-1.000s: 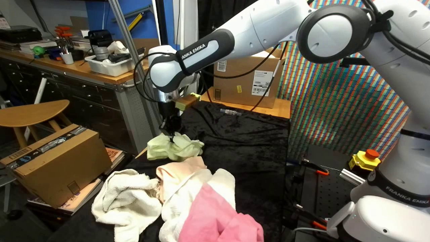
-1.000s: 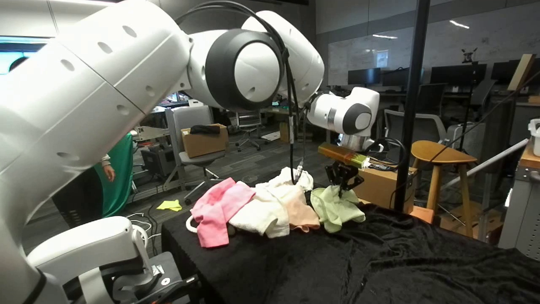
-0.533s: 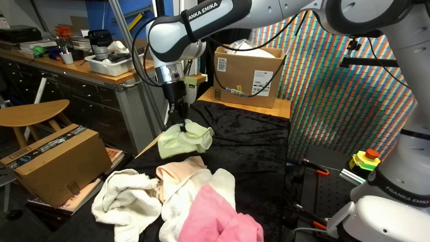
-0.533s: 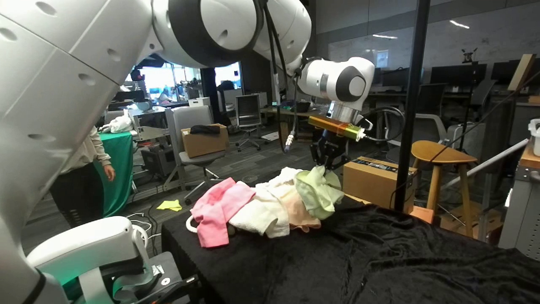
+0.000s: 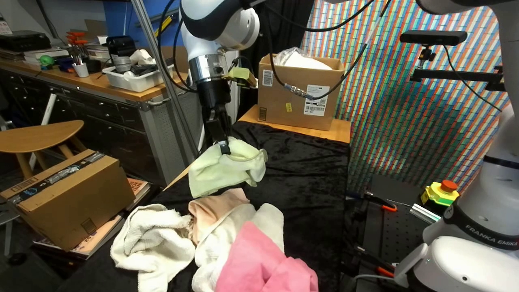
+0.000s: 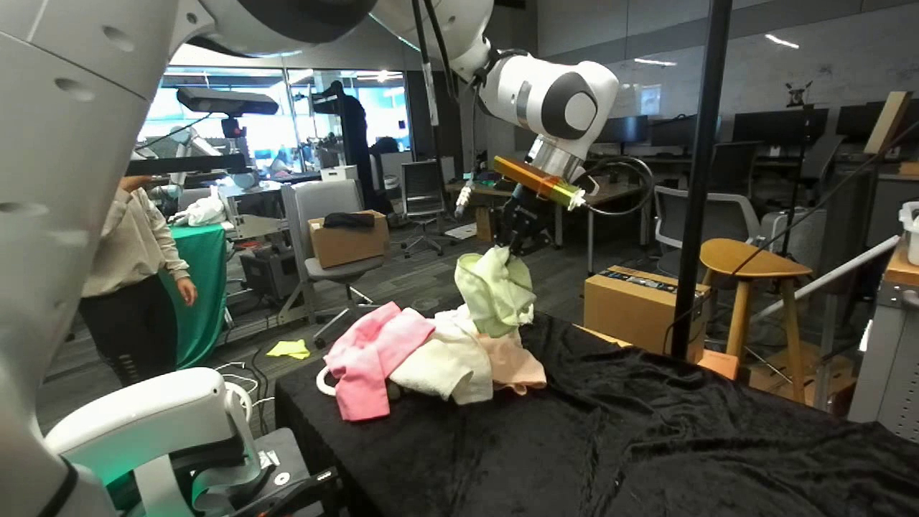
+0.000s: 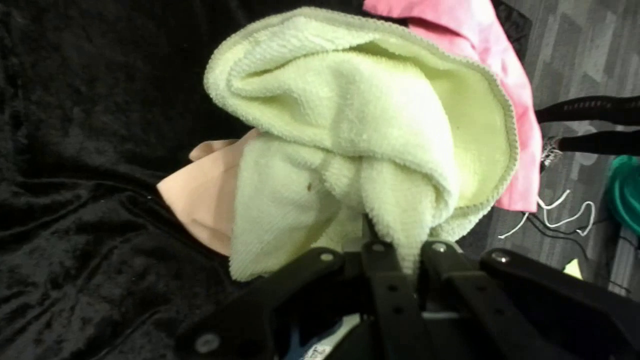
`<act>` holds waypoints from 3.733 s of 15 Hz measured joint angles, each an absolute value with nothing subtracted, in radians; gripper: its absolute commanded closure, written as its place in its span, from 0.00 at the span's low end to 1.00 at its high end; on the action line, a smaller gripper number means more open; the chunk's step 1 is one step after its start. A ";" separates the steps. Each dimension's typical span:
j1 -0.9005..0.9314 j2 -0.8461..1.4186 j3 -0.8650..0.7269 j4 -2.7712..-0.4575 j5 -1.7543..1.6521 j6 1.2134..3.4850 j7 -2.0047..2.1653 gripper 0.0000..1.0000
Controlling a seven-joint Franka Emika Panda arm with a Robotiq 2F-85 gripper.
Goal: Move all the clothes, the orange object and put together on the left side of the table
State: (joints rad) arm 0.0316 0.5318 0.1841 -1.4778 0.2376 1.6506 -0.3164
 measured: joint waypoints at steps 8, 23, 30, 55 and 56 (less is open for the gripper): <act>0.042 0.409 0.212 -1.679 0.418 1.667 -0.344 0.91; 0.077 0.426 0.228 -1.905 0.677 2.011 -0.334 0.91; 0.098 0.432 0.233 -1.905 0.684 2.110 -0.336 0.91; 0.145 0.407 0.212 -1.841 0.406 2.108 -0.136 0.00; 0.144 0.394 0.200 -1.834 0.371 2.064 -0.112 0.00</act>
